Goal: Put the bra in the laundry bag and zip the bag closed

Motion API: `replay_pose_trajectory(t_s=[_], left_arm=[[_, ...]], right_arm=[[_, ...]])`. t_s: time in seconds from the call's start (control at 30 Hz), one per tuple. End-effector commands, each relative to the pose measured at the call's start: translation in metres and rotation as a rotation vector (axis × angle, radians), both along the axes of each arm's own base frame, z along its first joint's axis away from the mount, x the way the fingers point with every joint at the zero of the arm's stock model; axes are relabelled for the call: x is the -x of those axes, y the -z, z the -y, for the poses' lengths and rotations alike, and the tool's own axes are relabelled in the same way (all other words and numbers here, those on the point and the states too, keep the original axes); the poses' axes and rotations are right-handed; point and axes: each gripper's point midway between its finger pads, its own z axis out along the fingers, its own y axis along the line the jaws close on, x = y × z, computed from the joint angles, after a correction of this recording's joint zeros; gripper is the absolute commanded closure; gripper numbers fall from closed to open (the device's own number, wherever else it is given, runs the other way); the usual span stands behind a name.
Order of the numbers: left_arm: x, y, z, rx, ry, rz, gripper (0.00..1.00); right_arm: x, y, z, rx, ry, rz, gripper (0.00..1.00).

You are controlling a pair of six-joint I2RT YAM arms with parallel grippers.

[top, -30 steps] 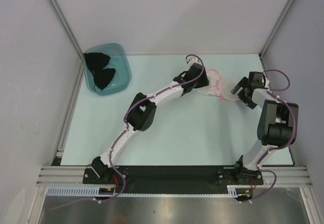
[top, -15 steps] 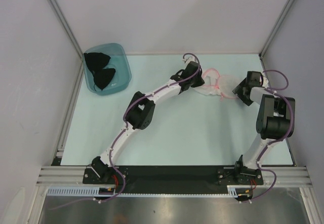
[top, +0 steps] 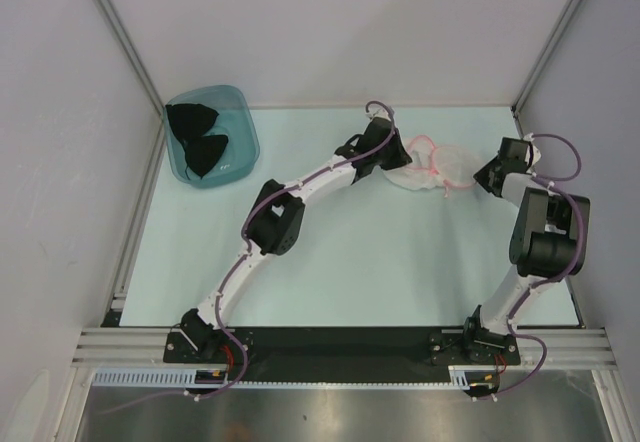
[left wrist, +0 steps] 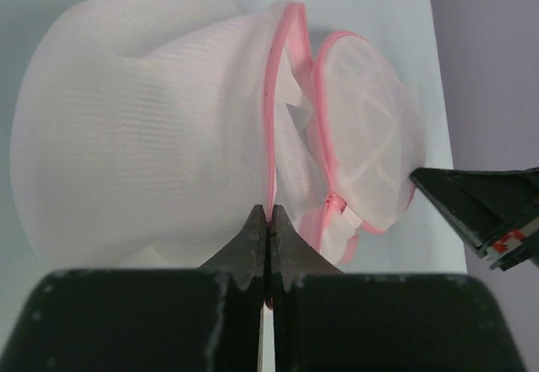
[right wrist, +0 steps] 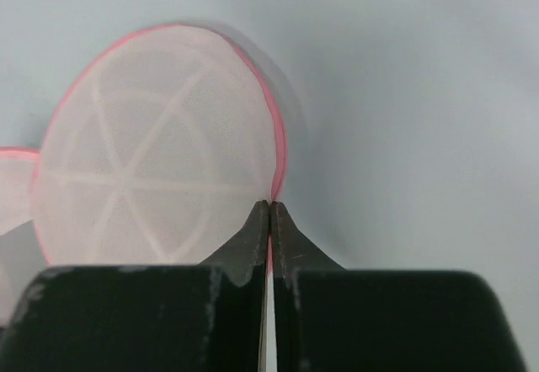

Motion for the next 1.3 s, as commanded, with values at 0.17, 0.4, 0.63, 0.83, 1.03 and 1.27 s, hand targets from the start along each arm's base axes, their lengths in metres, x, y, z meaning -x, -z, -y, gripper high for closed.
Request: replay_pose_trajectory(t_s=[0.17, 0.4, 0.63, 0.83, 1.03, 1.27], left_arm=[[-0.015, -0.188, -0.023, 0.304, 0.024, 0.172, 1.0], [-0.017, -0.201, -0.034, 0.311, 0.012, 0.176, 1.0], [-0.018, -0.168, -0.036, 0.253, 0.022, 0.143, 1.0], [-0.015, -0.129, -0.052, 0.162, -0.034, 0.108, 1.0], [-0.002, -0.094, -0.077, 0.095, -0.114, 0.045, 1.0], [0.022, -0.073, -0.118, 0.075, -0.27, -0.034, 1.0]], right_arm=[[-0.004, -0.278, -0.016, 0.38, -0.123, 0.497, 1.0], [0.008, -0.283, -0.043, 0.441, -0.214, 0.522, 1.0], [0.011, -0.225, -0.063, 0.451, -0.285, 0.419, 1.0], [0.024, -0.169, -0.074, 0.409, -0.288, 0.322, 1.0], [0.048, -0.12, -0.062, 0.378, -0.166, 0.178, 1.0], [0.073, -0.164, -0.09, 0.361, -0.137, 0.455, 1.0]])
